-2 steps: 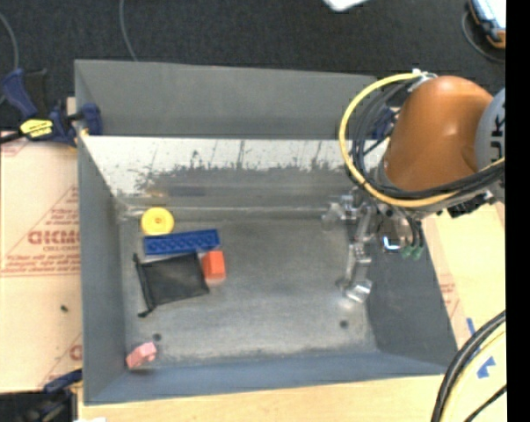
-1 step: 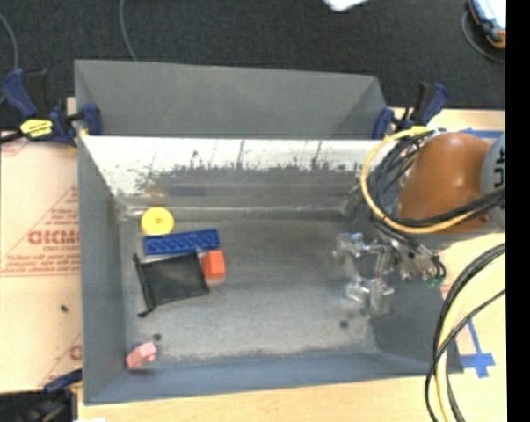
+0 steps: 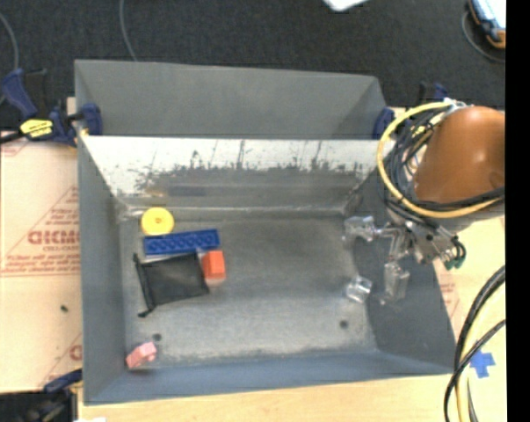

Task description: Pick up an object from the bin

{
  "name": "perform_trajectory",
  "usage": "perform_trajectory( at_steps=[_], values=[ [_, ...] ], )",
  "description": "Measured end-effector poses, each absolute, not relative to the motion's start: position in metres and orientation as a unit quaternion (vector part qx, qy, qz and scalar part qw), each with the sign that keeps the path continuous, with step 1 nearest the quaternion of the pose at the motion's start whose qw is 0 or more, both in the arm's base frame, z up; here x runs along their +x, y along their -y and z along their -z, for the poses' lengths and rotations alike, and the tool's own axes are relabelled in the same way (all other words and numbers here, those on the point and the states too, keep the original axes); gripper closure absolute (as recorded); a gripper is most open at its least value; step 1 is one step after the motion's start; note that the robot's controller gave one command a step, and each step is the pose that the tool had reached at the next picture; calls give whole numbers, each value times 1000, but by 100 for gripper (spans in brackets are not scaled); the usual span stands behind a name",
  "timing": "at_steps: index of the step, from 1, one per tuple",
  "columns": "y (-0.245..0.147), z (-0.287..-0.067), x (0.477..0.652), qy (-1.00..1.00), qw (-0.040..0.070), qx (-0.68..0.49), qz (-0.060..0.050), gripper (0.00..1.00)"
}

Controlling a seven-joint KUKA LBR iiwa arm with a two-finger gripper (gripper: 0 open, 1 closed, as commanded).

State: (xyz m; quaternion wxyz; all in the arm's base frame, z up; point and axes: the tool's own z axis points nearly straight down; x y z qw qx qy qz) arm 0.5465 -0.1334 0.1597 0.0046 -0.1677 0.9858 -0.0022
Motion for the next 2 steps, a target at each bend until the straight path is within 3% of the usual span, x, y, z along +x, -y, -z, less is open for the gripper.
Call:
perform_trajectory(
  at_steps=[1,2],
  values=[
    [139,-102,568,-890,3,-455,0,0],
    [148,-76,570,-890,9,-456,-5,0]
  ],
)
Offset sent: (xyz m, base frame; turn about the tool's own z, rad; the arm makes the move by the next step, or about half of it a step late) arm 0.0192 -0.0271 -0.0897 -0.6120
